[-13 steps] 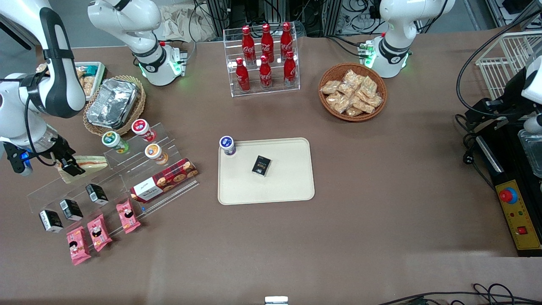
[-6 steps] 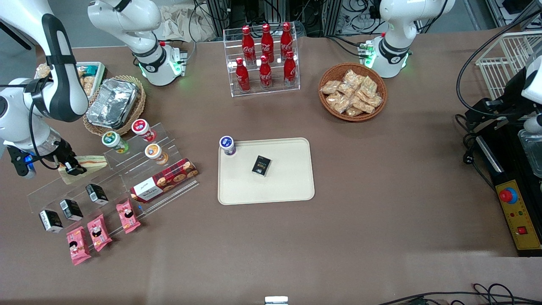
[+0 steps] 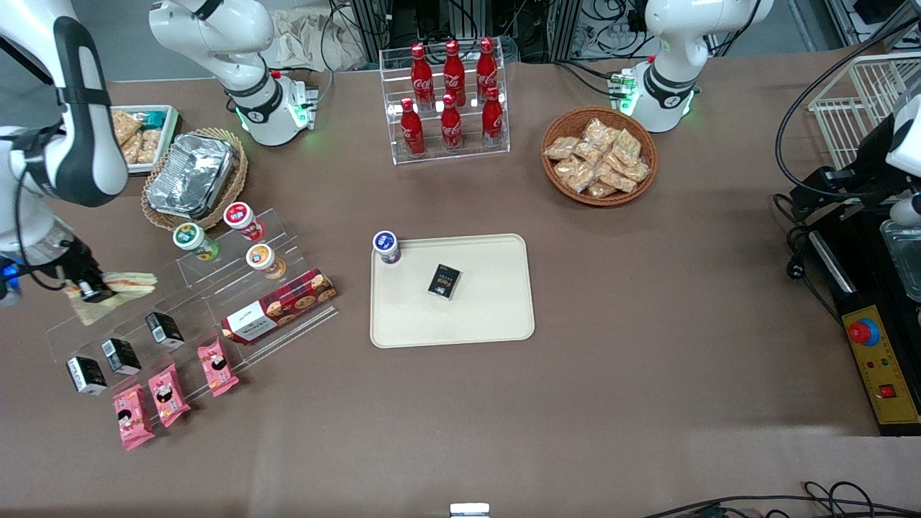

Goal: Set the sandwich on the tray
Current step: 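Lift the sandwich up out of the rack with the right gripper, then carry the sandwich over the cream tray with the right gripper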

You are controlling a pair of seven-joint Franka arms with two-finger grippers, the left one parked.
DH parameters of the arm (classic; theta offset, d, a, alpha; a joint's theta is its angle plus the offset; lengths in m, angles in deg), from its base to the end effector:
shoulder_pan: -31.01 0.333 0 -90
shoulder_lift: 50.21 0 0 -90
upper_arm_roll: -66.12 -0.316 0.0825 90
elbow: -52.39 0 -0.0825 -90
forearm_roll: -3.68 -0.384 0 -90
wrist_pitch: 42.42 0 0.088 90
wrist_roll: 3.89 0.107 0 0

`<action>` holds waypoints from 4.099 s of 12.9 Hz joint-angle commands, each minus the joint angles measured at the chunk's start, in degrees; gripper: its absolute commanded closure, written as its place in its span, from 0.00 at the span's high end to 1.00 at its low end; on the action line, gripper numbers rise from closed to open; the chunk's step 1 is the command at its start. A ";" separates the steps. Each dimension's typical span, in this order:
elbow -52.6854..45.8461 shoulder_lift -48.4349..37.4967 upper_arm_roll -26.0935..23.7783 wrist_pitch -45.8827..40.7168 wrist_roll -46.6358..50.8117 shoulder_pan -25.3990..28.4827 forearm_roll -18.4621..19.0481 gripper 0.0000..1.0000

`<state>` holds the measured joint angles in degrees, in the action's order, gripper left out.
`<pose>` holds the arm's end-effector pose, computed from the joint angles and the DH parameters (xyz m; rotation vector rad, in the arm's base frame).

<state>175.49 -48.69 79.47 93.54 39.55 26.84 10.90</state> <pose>0.5348 -0.1697 0.4093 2.7064 -1.4459 0.3328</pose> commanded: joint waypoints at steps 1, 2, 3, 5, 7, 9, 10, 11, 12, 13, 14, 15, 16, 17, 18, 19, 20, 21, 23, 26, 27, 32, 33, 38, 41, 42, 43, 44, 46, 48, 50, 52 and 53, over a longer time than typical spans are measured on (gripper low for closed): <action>-5.48 -1.86 -0.34 -7.16 -1.78 -0.14 0.96 0.00; -8.90 -1.69 -0.51 -11.11 -2.48 0.12 0.96 0.00; -11.63 -1.69 -0.69 -14.54 -3.10 0.21 0.87 0.00; -16.21 -1.60 -3.22 -19.13 -3.98 0.30 1.31 0.00; -17.54 -1.86 -4.99 -20.99 -6.52 0.56 1.40 0.00; -18.68 -1.95 -6.13 -22.04 -8.36 0.65 1.14 0.00; -18.69 -2.39 -7.18 -23.70 -10.90 0.65 1.05 0.00; -18.69 -2.65 -8.32 -24.59 -12.06 0.57 0.87 0.00; -18.69 -2.66 -8.86 -24.86 -14.59 0.74 1.05 0.00; -18.69 -2.57 -9.99 -25.64 -20.36 1.00 0.96 0.00; -18.78 -2.48 -10.61 -27.22 -25.64 1.00 0.52 0.00; -18.78 -2.66 -11.06 -27.84 -27.00 1.18 0.00 0.00; -18.86 -2.66 -11.58 -28.19 -27.71 2.05 -0.62 0.00; -18.95 -2.66 -12.11 -28.29 -27.80 3.28 -0.54 0.00; -18.95 -2.57 -12.29 -28.29 -27.19 4.42 -0.80 0.00; -18.95 -2.40 -12.47 -28.37 -27.27 4.87 -1.49 0.00; -19.13 -2.65 -12.81 -29.42 -27.01 5.92 -4.02 0.00; -20.35 -2.66 -13.08 -30.21 -26.92 7.32 -5.88 0.00; -22.46 -2.31 -13.17 -31.45 -29.01 9.70 -5.64 0.00; -24.65 -2.39 -13.26 -31.45 -44.37 11.28 -5.81 0.00; -25.36 -2.22 -13.17 -31.54 -47.89 13.29 -5.63 0.00; -25.28 -2.22 -13.17 -36.88 -51.53 23.84 -5.54 0.00; -25.37 -2.31 -13.26 -37.68 -52.32 26.21 -5.54 0.00; -25.37 0.41 -13.17 -31.20 -56.35 35.01 -3.62 0.00; -25.46 3.13 -13.17 -26.46 -65.21 37.65 -0.89 0.00; -25.46 4.19 -13.17 -24.70 -69.68 37.74 -0.97 0.00; -25.46 5.68 -13.00 -22.68 -74.34 37.66 -1.15 0.00; -25.54 7.87 -12.99 -20.92 -78.56 37.39 -1.67 0.00; -25.98 12.09 -12.73 -16.97 -85.78 37.39 -4.73 0.00; -25.98 15.69 -12.64 -12.66 -93.24 37.48 -7.38 0.00; -25.98 18.16 -12.90 -10.28 -96.96 37.57 -8.79 0.00; -26.16 21.32 -13.08 -6.60 -100.73 38.00 -8.80 0.00; -26.16 22.90 -13.17 -5.10 -102.14 38.53 -8.80 0.00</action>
<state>151.31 -29.20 66.25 86.10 -58.84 64.52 3.49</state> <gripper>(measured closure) 0.815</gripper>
